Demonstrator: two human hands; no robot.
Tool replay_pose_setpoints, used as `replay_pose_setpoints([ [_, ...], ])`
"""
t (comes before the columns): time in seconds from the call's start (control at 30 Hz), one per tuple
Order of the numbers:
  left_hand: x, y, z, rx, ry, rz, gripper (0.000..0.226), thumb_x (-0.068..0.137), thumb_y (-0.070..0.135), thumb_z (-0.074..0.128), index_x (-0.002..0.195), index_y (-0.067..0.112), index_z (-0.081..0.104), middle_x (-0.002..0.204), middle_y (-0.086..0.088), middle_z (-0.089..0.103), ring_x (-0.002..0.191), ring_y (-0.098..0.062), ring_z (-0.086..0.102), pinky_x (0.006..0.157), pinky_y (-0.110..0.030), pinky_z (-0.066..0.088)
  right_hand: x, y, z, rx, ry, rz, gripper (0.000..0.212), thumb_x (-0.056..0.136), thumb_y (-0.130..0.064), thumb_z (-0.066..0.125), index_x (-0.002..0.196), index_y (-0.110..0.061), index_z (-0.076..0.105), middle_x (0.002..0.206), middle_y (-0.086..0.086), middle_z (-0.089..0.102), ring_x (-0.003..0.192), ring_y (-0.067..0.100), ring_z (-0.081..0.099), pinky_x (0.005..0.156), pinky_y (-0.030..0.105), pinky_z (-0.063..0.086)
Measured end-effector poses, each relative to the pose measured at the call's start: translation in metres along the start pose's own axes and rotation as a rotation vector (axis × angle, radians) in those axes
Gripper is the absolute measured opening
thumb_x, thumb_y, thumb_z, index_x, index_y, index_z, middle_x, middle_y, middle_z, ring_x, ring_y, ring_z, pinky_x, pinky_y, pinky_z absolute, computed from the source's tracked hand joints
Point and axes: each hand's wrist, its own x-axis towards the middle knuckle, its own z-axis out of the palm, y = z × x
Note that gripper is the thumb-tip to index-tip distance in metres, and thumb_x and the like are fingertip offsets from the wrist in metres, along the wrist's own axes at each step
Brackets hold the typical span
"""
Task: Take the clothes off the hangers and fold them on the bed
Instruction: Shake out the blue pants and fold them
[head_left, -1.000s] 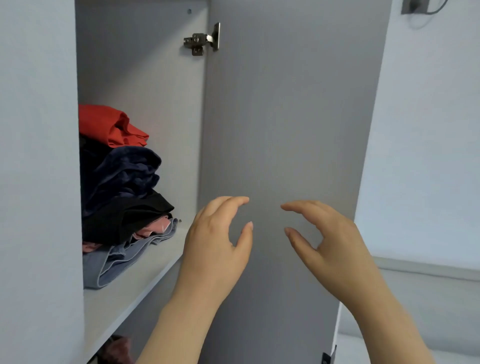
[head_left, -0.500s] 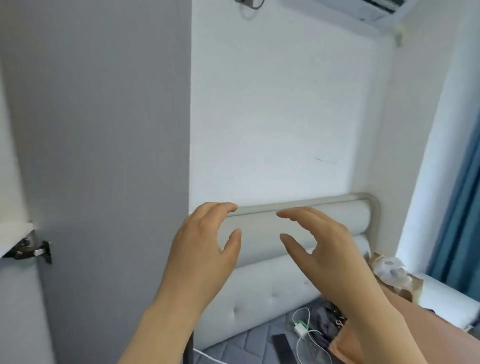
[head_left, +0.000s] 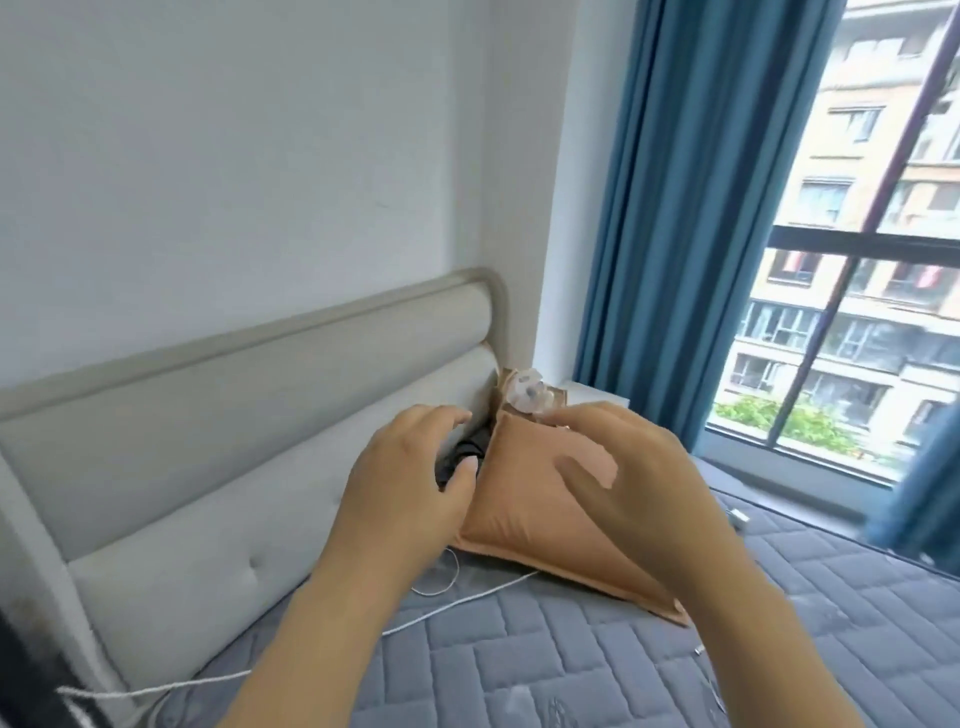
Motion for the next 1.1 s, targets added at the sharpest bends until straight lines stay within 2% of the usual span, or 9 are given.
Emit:
replay_pose_setpoints([
  [0.1,0.008,-0.002,0.035,-0.068,-0.141,0.085,0.036,0.086,0.021,0.063,0.122,0.023,0.059,0.120,0.008,0.057,0.110,-0.012,0.053,0.095,-0.023,0.038,-0.017,0.016,0.000,-0.089,0.005,0.132,0.034,0.088,-0.016,0.066,0.120,-0.026,0.065,0.118,-0.012,0.064,0.109,0.009,0.058,0.095,0.032,0.046],
  [0.23,0.013,-0.009,0.079,-0.169,-0.324,0.188,0.037,0.086,0.021,0.064,0.123,0.022,0.059,0.121,0.007,0.057,0.109,-0.013,0.053,0.097,-0.026,0.040,-0.044,0.029,0.008,-0.155,-0.002,0.363,0.034,0.089,-0.017,0.065,0.122,-0.027,0.063,0.122,-0.012,0.062,0.112,0.010,0.056,0.096,0.029,0.045],
  [0.37,0.008,-0.019,0.119,-0.225,-0.486,0.298,0.036,0.087,0.019,0.064,0.123,0.019,0.060,0.119,0.004,0.059,0.110,-0.015,0.054,0.097,-0.028,0.041,-0.081,0.035,0.016,-0.247,0.027,0.573,0.033,0.090,-0.017,0.063,0.121,-0.027,0.063,0.119,-0.011,0.064,0.104,0.011,0.059,0.089,0.032,0.049],
  [0.53,-0.022,-0.017,0.162,-0.254,-0.688,0.424,0.037,0.087,0.018,0.062,0.123,0.014,0.059,0.120,0.000,0.060,0.115,-0.018,0.052,0.098,-0.024,0.035,-0.134,0.039,0.018,-0.339,-0.122,0.785,0.033,0.092,-0.018,0.060,0.125,-0.023,0.061,0.123,-0.006,0.063,0.112,0.016,0.058,0.093,0.036,0.048],
  [0.63,-0.048,-0.009,0.184,-0.248,-0.821,0.475,0.038,0.089,0.022,0.058,0.126,0.016,0.056,0.126,0.000,0.056,0.118,-0.021,0.050,0.101,-0.028,0.035,-0.174,0.040,0.016,-0.378,-0.193,0.904,0.033,0.092,-0.020,0.059,0.125,-0.023,0.060,0.124,-0.004,0.062,0.115,0.018,0.056,0.094,0.035,0.045],
  [0.87,-0.106,0.013,0.223,-0.198,-1.015,0.585,0.038,0.091,0.022,0.055,0.128,0.018,0.054,0.126,-0.001,0.055,0.116,-0.023,0.051,0.096,-0.031,0.039,-0.267,0.043,0.010,-0.385,-0.261,1.093,0.035,0.092,-0.025,0.059,0.127,-0.024,0.057,0.127,-0.004,0.061,0.116,0.016,0.057,0.094,0.035,0.047],
  [1.1,-0.181,0.055,0.258,-0.094,-1.175,0.623,0.039,0.093,0.024,0.051,0.131,0.020,0.051,0.129,0.000,0.053,0.119,-0.021,0.050,0.097,-0.031,0.039,-0.367,0.067,-0.011,-0.346,-0.335,1.184,0.035,0.091,-0.028,0.058,0.127,-0.026,0.057,0.126,-0.006,0.061,0.114,0.013,0.056,0.091,0.029,0.045],
])
